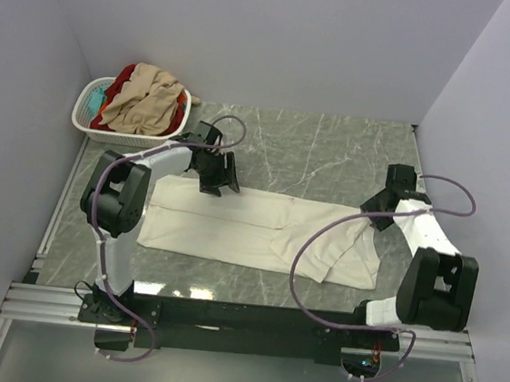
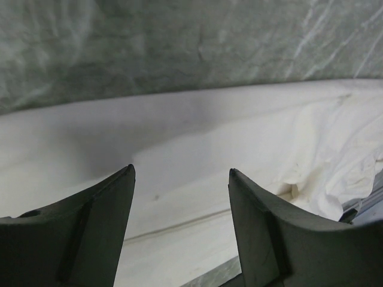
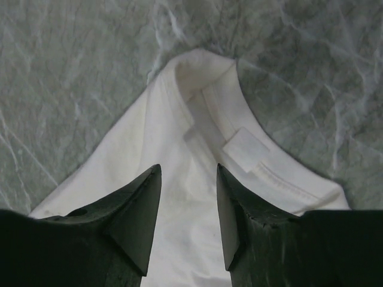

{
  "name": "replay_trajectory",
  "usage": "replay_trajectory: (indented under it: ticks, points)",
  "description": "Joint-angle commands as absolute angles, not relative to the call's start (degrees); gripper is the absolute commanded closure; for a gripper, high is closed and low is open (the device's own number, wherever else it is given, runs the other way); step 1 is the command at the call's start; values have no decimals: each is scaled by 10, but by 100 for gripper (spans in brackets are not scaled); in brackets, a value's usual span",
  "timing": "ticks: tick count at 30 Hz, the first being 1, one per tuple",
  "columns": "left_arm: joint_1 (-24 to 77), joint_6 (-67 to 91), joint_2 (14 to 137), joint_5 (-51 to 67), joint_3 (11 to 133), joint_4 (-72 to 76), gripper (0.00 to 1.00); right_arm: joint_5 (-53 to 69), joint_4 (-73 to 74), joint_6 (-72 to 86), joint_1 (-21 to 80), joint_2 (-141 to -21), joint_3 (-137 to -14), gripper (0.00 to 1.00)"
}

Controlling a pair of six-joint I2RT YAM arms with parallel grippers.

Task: Fold and stack the t-shirts
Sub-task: Fold the tshirt

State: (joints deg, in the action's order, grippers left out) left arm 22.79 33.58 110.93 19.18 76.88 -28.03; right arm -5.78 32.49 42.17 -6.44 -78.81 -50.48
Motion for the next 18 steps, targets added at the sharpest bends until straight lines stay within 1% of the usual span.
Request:
replay_trajectory:
  ticks: [1,4,8,18]
  points:
    - [213,321,1123,195,790,-269,31,-81,287,396,-76,-823,-549,51]
    - [207,319,1133,200,793,-272,31,-84,282,390,-82,-861,-574,52]
    - [200,315,1147,201,800,-277,31,-87,285,385,-86,-905,-596,56]
    - [171,317,1166,206,786,-270,31,-103,295,382,-90,-951,-602,66]
